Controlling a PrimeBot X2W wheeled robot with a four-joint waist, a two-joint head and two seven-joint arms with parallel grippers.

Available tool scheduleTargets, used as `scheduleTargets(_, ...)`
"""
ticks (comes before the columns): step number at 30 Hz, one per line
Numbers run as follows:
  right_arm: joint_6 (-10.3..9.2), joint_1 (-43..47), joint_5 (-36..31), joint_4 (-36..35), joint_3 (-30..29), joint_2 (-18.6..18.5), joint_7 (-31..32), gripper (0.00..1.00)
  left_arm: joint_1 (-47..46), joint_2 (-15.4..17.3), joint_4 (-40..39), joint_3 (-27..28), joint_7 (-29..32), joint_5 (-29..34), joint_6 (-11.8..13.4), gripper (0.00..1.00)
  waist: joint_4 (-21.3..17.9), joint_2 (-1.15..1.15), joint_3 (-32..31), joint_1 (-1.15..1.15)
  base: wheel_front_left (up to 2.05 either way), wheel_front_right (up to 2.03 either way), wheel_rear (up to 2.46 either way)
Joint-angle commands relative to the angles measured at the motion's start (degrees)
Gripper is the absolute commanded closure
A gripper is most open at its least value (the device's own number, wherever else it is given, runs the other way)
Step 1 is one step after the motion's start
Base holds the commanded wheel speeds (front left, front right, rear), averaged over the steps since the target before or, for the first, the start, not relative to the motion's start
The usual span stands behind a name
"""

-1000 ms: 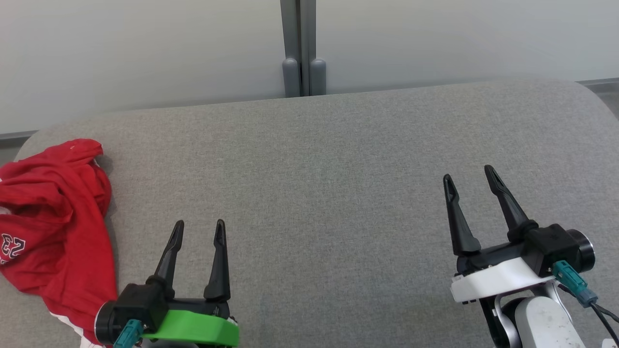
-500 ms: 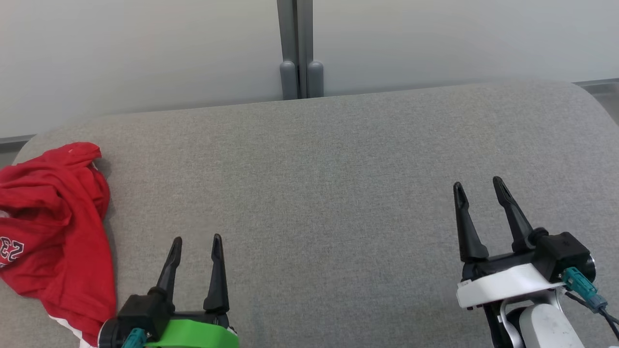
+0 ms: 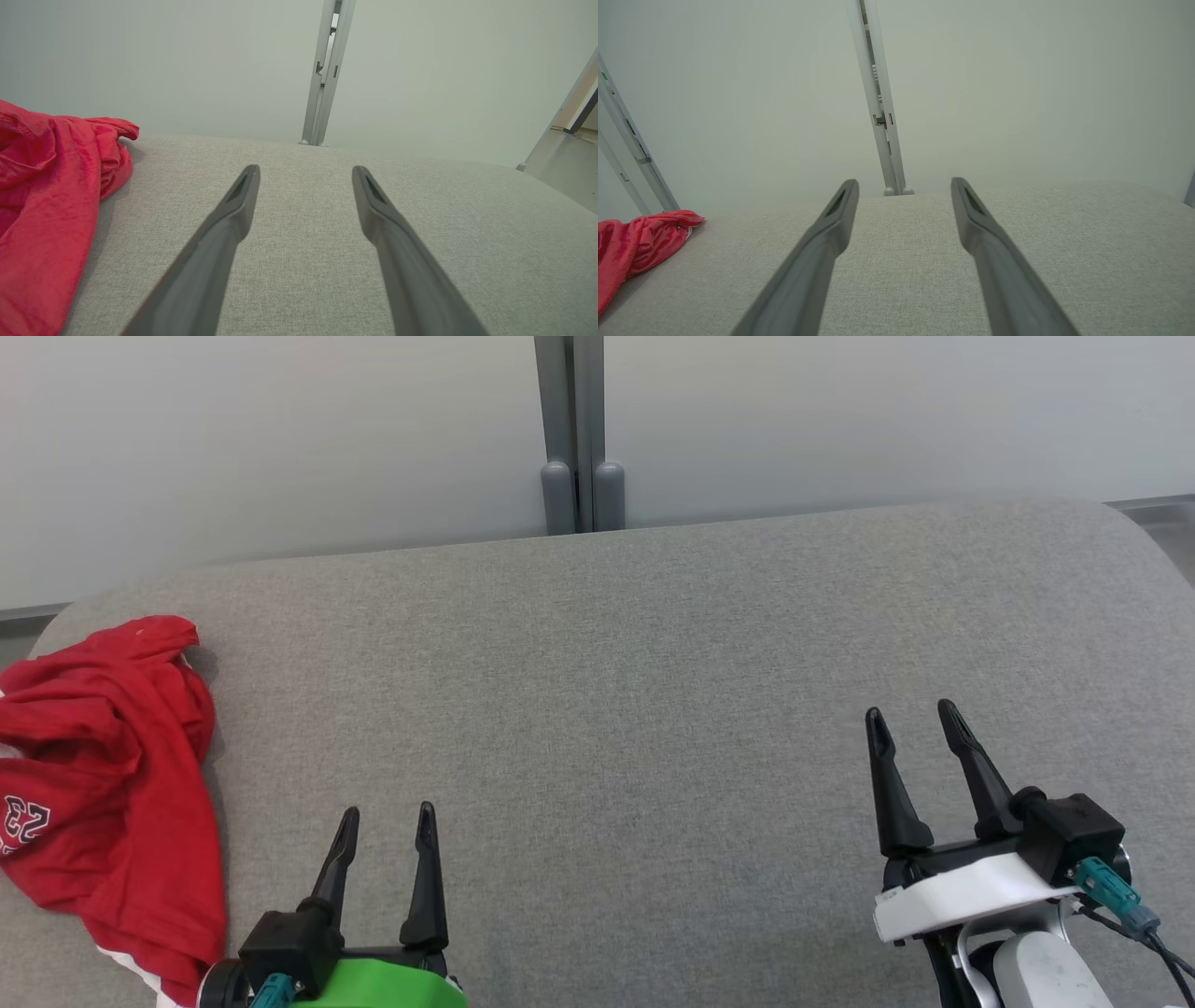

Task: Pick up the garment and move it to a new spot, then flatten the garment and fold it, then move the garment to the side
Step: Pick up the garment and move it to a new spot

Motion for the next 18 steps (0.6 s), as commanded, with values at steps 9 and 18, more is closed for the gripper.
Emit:
scheduleTargets(9,-0.05,1.3,1.0,1.0,1.4,-0.1,-0.2,0.0,-0.1,0.1,1.1,0.8,0.0,0.3,2.4,0.0,4.1,0.0,-0.4,0.0,0.0,0.0,0.0)
scheduleTargets(18,-0.05,2.2,2.0,2.0,4.7,-0.1,-0.2,0.0,1.5,0.1,0.4,3.5,0.0,1.4,3.0,0.0,13.1,0.0,-1.8,0.0,0.0,0.0,0.0)
